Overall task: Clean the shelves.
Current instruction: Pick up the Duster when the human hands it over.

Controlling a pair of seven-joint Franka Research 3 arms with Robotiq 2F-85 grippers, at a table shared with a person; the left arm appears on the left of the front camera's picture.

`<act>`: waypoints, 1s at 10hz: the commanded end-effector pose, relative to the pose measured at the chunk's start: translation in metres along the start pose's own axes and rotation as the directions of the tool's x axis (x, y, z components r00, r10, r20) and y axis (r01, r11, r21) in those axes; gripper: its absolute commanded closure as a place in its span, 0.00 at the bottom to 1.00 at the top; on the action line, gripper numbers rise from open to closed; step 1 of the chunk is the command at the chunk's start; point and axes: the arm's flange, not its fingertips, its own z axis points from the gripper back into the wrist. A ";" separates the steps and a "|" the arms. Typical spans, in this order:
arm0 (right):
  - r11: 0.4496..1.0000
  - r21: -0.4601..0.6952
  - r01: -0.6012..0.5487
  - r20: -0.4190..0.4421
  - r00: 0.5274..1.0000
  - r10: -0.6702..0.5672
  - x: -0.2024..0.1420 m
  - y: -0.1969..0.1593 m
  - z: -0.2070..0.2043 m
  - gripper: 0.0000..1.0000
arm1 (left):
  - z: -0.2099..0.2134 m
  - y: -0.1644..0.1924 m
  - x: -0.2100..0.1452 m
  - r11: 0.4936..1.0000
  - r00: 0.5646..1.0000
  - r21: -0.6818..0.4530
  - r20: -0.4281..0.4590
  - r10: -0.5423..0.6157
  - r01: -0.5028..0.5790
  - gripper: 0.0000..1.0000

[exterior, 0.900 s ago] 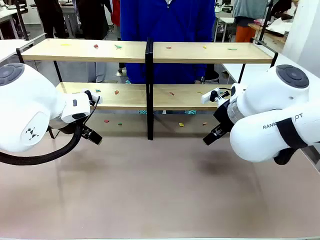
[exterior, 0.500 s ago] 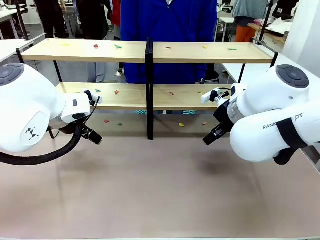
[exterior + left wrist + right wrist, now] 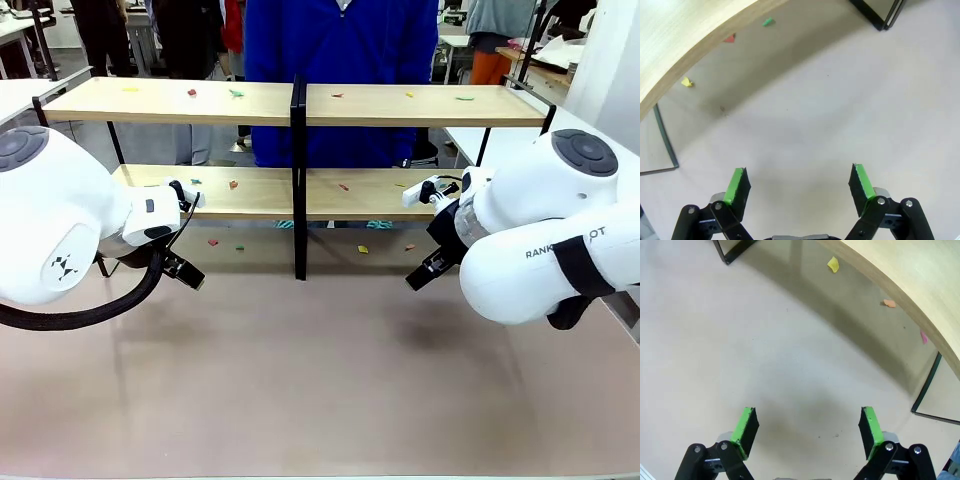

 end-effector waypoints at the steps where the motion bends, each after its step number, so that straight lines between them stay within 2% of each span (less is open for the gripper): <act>1: 1.000 0.000 0.000 0.000 1.000 0.000 0.000 0.000 0.000 0.00 | 0.000 0.000 0.000 1.000 1.000 0.000 0.000 0.000 0.000 0.00; 2: 0.995 0.084 -0.047 -0.032 0.998 0.050 0.005 0.001 0.016 0.00 | 0.031 -0.004 0.001 0.978 0.990 -0.161 0.055 -0.128 0.136 0.00; 3: 0.990 0.135 -0.045 -0.093 0.994 0.058 0.006 -0.010 0.051 0.00 | 0.072 0.002 -0.002 0.958 0.983 -0.219 0.068 -0.173 0.184 0.00; 4: 0.982 0.189 -0.018 -0.080 0.996 0.033 0.000 -0.033 0.101 0.00 | 0.116 0.011 -0.015 0.938 0.974 -0.263 0.045 -0.222 0.226 0.00; 5: 0.978 0.209 0.011 -0.051 0.999 0.000 -0.017 -0.060 0.156 0.00 | 0.168 0.024 -0.033 0.900 0.962 -0.342 0.131 -0.240 0.271 0.00; 6: 0.973 0.228 0.034 -0.002 0.999 -0.034 -0.032 -0.083 0.193 0.00 | 0.206 0.037 -0.050 0.882 0.954 -0.379 0.213 -0.212 0.281 0.00; 7: 0.971 0.229 0.068 0.045 0.996 -0.080 -0.045 -0.101 0.219 0.00 | 0.234 0.049 -0.066 0.900 0.947 -0.346 0.267 -0.177 0.266 0.00; 8: 0.977 0.203 0.067 0.129 0.987 -0.095 -0.051 -0.112 0.244 0.00 | 0.252 0.062 -0.079 0.916 0.929 -0.309 0.342 -0.142 0.254 0.00; 10: 0.985 0.160 0.069 0.286 0.952 -0.113 -0.051 -0.122 0.283 0.00 | 0.276 0.084 -0.088 0.946 0.858 -0.253 0.511 -0.045 0.201 0.00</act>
